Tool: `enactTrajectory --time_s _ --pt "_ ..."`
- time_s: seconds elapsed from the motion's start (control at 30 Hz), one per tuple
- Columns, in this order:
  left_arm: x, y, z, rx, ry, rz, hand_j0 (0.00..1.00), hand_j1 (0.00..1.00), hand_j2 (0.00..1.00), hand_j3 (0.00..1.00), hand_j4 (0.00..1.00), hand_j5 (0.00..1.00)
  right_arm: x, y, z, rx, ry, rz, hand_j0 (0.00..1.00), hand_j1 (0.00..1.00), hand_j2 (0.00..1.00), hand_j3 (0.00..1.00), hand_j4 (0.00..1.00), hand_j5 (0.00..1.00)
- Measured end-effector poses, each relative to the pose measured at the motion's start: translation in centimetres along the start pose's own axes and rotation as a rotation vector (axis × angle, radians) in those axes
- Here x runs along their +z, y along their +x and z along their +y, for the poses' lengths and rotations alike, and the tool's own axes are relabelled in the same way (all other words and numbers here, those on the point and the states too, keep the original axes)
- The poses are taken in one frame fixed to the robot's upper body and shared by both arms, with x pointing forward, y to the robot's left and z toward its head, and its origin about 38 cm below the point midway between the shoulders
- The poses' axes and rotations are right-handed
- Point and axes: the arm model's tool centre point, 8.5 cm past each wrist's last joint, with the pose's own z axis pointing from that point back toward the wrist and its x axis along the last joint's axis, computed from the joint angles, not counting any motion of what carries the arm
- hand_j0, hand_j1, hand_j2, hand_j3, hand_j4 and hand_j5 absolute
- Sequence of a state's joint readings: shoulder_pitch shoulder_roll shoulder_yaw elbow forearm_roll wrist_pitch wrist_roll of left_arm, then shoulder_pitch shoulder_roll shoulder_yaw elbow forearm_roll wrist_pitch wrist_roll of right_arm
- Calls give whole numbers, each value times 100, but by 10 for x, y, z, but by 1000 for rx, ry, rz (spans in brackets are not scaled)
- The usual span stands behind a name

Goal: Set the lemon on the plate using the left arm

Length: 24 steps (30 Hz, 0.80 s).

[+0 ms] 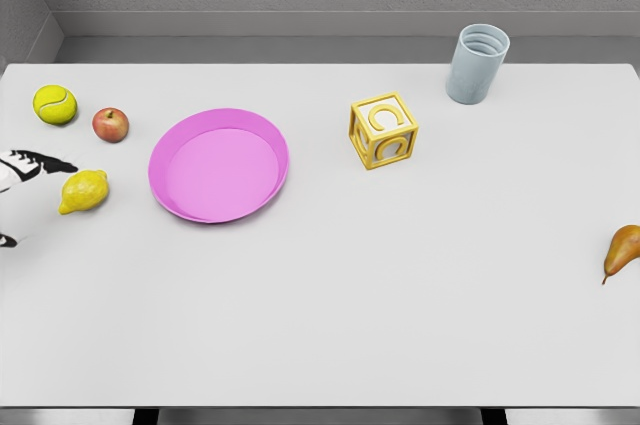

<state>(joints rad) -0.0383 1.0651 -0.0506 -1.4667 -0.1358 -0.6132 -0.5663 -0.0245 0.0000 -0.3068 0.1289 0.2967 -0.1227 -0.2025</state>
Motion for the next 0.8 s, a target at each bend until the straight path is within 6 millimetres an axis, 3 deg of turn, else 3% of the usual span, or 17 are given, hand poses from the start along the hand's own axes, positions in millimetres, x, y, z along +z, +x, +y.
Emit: enactTrajectory --time_s 0.07,0.2,0.47,0.53,0.8 --pt "-1 -2 -2 -10 -19 10 100 100 100 100 100 100 0 0 0 0 0 0 100 100 100 100 100 100" --pt "-14 0 26 -116 -10 22 100 100 100 100 100 100 0 0 0 0 0 0 100 100 100 100 100 100" --pt "-49 11 10 -149 -76 -22 100 100 100 100 100 100 0 0 0 0 0 0 100 100 100 100 100 100" --pt "-56 10 15 -158 -71 -19 100 100 100 100 100 100 0 0 0 0 0 0 100 100 100 100 100 100" --pt "-79 4 3 -145 -110 -15 100 100 100 100 100 100 0 0 0 0 0 0 100 100 100 100 100 100"
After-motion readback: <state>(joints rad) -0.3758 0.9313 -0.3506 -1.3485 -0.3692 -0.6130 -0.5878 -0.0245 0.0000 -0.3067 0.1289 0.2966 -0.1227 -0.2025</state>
